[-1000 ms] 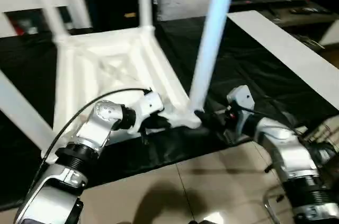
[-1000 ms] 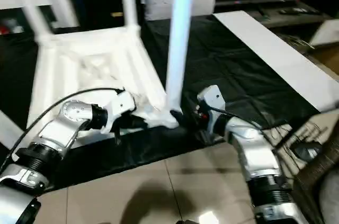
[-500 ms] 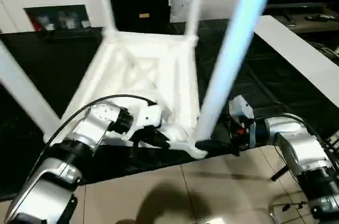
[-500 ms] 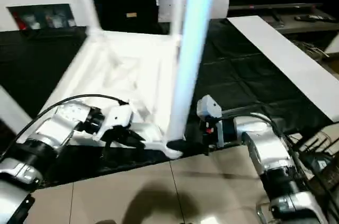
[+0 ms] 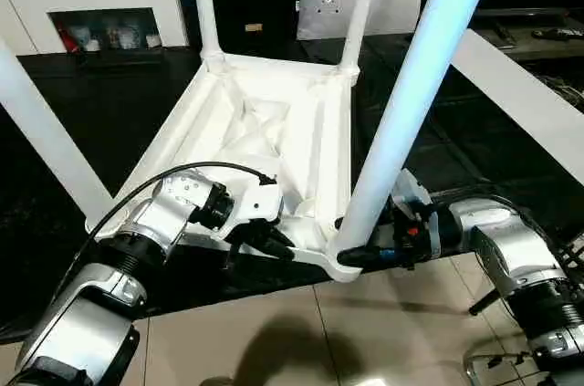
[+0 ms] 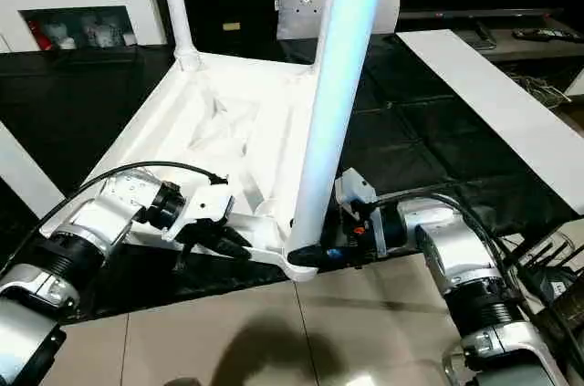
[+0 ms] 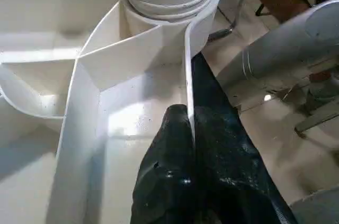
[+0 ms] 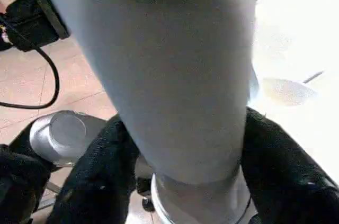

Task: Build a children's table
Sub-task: Rotate leg to tighten

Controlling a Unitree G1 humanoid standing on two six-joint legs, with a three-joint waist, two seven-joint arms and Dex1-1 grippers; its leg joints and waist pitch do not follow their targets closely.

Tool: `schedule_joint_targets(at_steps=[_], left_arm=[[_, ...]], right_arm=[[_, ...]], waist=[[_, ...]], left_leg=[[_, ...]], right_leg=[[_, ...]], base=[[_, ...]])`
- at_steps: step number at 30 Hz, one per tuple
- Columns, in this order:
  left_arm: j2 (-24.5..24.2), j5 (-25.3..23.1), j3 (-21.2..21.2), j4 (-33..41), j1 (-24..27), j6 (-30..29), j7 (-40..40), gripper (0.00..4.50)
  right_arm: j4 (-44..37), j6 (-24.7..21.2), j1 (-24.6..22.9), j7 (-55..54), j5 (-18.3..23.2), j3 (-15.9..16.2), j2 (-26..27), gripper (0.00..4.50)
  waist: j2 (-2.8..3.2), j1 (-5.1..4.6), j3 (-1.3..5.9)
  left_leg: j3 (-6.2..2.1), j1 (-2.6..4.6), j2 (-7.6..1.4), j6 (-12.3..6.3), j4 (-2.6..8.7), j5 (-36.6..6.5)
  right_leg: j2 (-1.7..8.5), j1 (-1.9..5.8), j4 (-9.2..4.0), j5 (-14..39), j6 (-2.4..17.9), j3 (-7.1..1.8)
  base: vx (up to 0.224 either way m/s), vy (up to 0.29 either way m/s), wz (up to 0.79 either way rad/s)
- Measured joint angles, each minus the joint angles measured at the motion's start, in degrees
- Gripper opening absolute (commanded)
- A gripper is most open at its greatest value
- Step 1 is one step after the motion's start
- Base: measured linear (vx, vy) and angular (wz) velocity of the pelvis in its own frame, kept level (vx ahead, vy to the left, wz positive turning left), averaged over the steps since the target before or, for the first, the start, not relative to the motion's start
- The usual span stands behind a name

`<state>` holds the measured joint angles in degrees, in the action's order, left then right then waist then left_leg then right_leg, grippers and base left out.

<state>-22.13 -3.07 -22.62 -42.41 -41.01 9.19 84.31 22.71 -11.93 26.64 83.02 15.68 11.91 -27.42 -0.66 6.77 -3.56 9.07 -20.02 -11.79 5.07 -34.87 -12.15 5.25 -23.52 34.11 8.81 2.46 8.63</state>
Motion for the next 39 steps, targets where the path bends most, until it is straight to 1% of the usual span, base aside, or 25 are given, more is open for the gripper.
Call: schedule_joint_targets(at_steps=[6,8,12,14,17,20,21,22,24,25,27,29,32,34,36,37,38,39], left_arm=[[0.0,0.0,0.0,-0.7,-0.2,0.7,0.5,0.00],[0.0,0.0,0.0,-0.7,-0.2,0.7,0.7,0.00],[0.0,0.5,0.3,-0.4,-0.1,-2.5,0.4,0.00],[-0.1,0.4,0.7,0.5,0.1,-5.4,-0.7,0.00],[-0.3,-0.3,2.5,1.9,0.9,-11.4,-5.2,0.00],[0.5,-0.6,3.5,4.0,1.7,-15.7,-8.9,0.00],[0.9,-0.6,4.5,5.8,2.6,-18.4,-11.5,0.00],[1.3,-0.7,5.1,6.9,3.0,-20.7,-13.3,0.00],[3.6,-1.3,6.7,9.1,3.8,-25.8,-19.1,0.00],[4.3,-1.3,6.8,9.6,3.9,-26.8,-20.4,0.00],[5.4,-1.3,7.2,10.3,4.1,-28.2,-22.0,0.00],[7.4,-1.8,8.3,11.3,4.4,-30.6,-26.7,0.00],[10.5,-2.9,9.1,12.9,4.5,-33.3,-33.1,0.00],[12.3,-3.4,9.6,15.1,5.0,-35.6,-36.6,0.00],[13.5,-3.4,10.1,16.6,5.4,-37.2,-38.3,0.00],[13.7,-3.4,10.1,17.1,5.4,-37.5,-38.8,0.00],[13.8,-3.3,10.1,17.6,5.6,-37.5,-38.9,0.00],[13.8,-3.3,10.2,17.9,5.7,-37.5,-38.9,0.00]], right_arm=[[0.0,-0.2,0.0,0.1,0.0,0.1,0.0,2.19],[0.0,-0.5,0.0,0.0,-0.1,0.1,0.2,2.16],[-2.8,-3.0,-1.8,-3.0,0.2,-0.7,1.8,2.09],[-4.0,-4.4,-2.7,-6.9,0.2,-1.4,3.4,2.08],[-4.8,-6.3,-4.1,-16.1,-0.6,-3.4,7.7,2.07],[-5.4,-7.8,-4.3,-23.0,-1.2,-5.1,9.8,2.06],[-6.3,-9.0,-4.5,-27.3,-2.3,-6.2,11.8,2.05],[-6.7,-9.7,-4.6,-30.4,-3.0,-7.0,13.4,2.05],[-7.4,-11.2,-4.4,-39.6,-5.1,-8.9,17.4,2.05],[-7.4,-11.4,-4.3,-41.5,-5.4,-9.3,17.8,2.05],[-7.6,-11.9,-4.0,-44.1,-5.9,-9.4,18.3,2.05],[-6.2,-12.2,-2.4,-50.6,-7.6,-10.8,21.6,2.05],[-3.7,-10.9,-0.3,-58.3,-9.4,-12.1,24.4,2.05],[-2.6,-9.0,0.3,-62.0,-9.7,-13.5,26.2,2.71],[-2.3,-7.3,0.3,-63.6,-9.8,-14.5,27.5,2.77],[-2.2,-6.4,0.3,-64.0,-9.8,-14.5,27.7,2.93],[-2.2,-5.8,0.3,-64.0,-9.8,-14.5,27.7,2.93],[-2.1,-5.0,0.3,-64.0,-9.8,-14.5,27.7,3.09]], waist=[[0.00,-0.01,0.00],[0.00,0.00,0.00],[0.13,-0.15,0.09],[0.22,-0.46,0.13],[0.35,-1.77,0.18],[0.43,-3.61,0.20],[0.45,-4.48,0.21],[0.47,-5.09,0.20],[0.50,-6.30,0.21],[0.56,-6.74,0.24],[0.68,-7.23,0.28],[0.70,-7.89,0.29],[0.70,-8.02,0.29],[0.69,-7.91,0.31],[0.71,-7.80,0.31],[0.71,-7.78,0.32],[0.71,-7.66,0.32],[0.71,-7.52,0.32]], left_leg=[[0.01,0.03,-0.01,0.07,-0.01,0.0],[0.01,0.03,-0.01,0.07,0.00,0.0],[0.02,0.11,-0.03,0.09,0.00,0.0],[0.02,0.35,-0.05,0.44,0.01,-0.1],[0.06,0.93,-0.05,0.54,0.07,0.1],[-0.17,0.94,-0.10,0.54,0.06,0.1],[-0.39,0.91,-0.14,0.53,0.19,0.1],[-0.48,0.87,-0.14,0.54,0.13,0.1],[-0.60,0.83,-0.14,0.53,-0.05,0.0],[-0.67,0.94,-0.12,0.52,-0.07,0.0],[-0.72,0.72,-0.16,0.50,0.08,0.0],[-0.76,0.61,-0.14,0.47,0.14,0.0],[-0.75,0.46,-0.11,0.42,0.30,0.0],[-0.71,0.08,-0.07,0.36,0.35,-0.1],[-0.71,-0.14,-0.10,0.07,0.56,0.1],[-0.69,-0.20,-0.09,0.05,0.58,0.1],[-0.63,-0.28,-0.07,0.04,0.56,0.0],[-0.61,-0.43,-0.08,0.03,0.51,0.0]], right_leg=[[0.00,0.04,0.00,0.0,0.0,0.00],[0.00,0.04,0.00,0.0,0.0,0.01],[0.00,0.08,0.02,0.0,0.0,0.01],[-0.01,0.19,0.08,0.0,0.0,0.00],[-0.04,0.56,0.01,0.0,0.0,0.08],[-0.06,0.75,-0.70,0.0,0.0,0.50],[-0.07,0.86,-1.07,0.0,0.0,0.70],[-0.05,0.84,-1.15,0.0,0.0,0.80],[0.05,0.90,-1.25,0.0,0.0,1.05],[0.06,0.92,-1.43,0.0,0.0,1.18],[0.05,0.99,-1.78,0.0,-0.1,1.32],[0.05,1.03,-1.83,0.0,-0.1,1.32],[0.05,0.90,-1.83,-0.2,0.0,1.27],[0.06,0.52,-1.82,-1.0,0.0,1.12],[0.00,0.17,-1.66,-1.1,0.3,1.11],[0.01,0.02,-1.43,-1.0,0.4,1.07],[0.03,-0.24,-1.12,-0.7,0.4,0.94],[0.03,-0.50,-0.88,-0.6,0.5,0.90]], base=[[0.000,0.000,0.00],[0.000,0.000,0.00],[0.000,0.000,0.00],[0.000,0.000,0.00],[0.000,0.000,0.00],[0.000,0.000,0.00],[0.000,0.000,0.00],[0.000,0.000,0.00],[0.000,0.000,0.00],[0.000,0.000,0.00],[0.000,0.000,0.00],[0.000,0.000,0.00],[0.000,0.000,0.00],[0.000,0.000,0.00],[0.025,-0.011,0.00],[0.051,-0.023,0.00],[0.000,0.000,0.00],[0.000,0.000,0.00]])
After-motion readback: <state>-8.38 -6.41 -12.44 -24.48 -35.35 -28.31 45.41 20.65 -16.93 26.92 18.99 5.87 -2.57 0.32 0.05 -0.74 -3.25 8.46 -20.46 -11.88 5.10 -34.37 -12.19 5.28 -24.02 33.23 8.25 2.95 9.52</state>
